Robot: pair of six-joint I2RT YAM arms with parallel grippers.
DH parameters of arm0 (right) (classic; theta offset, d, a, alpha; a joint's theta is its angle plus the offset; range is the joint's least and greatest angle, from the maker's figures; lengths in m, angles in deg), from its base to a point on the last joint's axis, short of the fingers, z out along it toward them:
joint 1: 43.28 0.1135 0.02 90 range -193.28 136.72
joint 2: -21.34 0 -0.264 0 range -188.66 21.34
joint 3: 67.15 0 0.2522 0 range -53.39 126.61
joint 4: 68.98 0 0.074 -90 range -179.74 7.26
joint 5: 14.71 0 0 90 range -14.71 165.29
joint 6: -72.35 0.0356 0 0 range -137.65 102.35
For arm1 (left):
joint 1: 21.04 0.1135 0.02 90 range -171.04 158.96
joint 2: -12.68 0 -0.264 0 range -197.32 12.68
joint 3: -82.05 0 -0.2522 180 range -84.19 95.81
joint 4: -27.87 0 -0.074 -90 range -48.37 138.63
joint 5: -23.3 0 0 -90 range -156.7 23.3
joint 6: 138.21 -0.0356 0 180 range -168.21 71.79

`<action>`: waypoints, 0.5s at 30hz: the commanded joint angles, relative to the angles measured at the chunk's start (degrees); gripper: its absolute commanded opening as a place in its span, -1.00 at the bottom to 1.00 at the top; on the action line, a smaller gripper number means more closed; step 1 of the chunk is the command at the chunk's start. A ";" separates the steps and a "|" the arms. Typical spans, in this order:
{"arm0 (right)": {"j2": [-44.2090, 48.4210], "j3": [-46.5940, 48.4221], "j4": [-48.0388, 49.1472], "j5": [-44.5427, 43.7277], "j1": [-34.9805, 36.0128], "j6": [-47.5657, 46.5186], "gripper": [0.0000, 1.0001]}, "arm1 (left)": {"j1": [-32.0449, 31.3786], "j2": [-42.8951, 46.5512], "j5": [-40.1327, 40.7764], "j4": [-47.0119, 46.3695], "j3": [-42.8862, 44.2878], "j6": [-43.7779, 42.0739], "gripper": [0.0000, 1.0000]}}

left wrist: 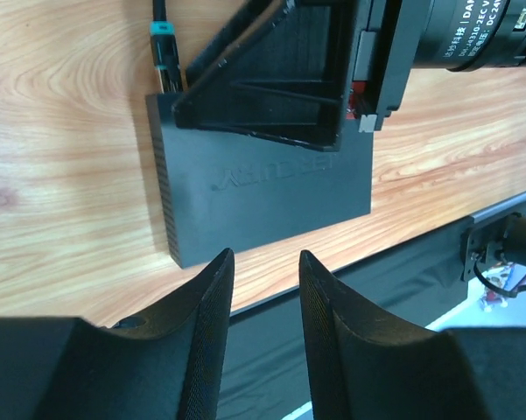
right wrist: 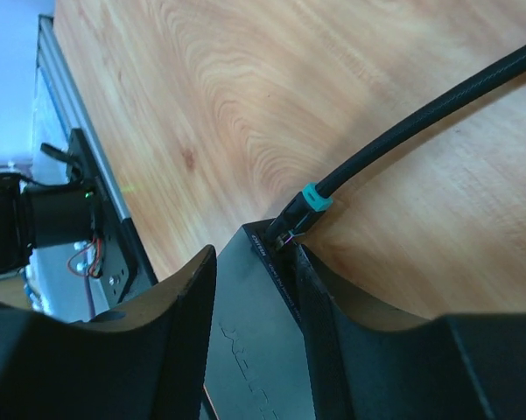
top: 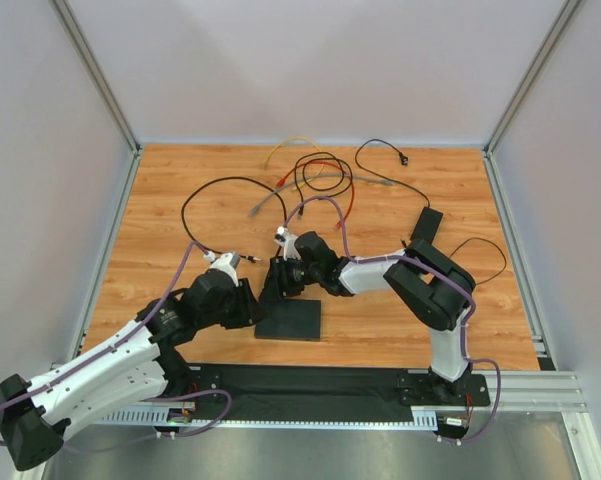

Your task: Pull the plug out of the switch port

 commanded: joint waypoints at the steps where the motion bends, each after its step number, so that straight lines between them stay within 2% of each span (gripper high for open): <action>1: -1.67 -0.66 4.24 7.68 -0.12 1.09 -0.15 | 0.40 1.45 0.95 1.43 0.15 -1.67 -0.13; 5: -2.21 -3.03 8.27 12.70 -0.04 3.54 -0.17 | 0.40 5.06 1.73 3.62 -0.56 -0.79 -0.13; 8: -1.59 -5.76 14.77 14.03 -0.21 6.53 -0.18 | 0.40 7.61 0.95 4.85 -1.79 0.09 -0.14; 13: -1.06 -3.48 8.91 7.27 -2.23 8.21 -0.10 | 0.31 8.50 -1.86 -0.14 -7.22 1.85 -0.20; 15: -1.59 -1.72 6.89 7.87 -2.32 8.03 -0.08 | 0.40 6.92 -3.79 -3.39 -8.29 2.64 -0.27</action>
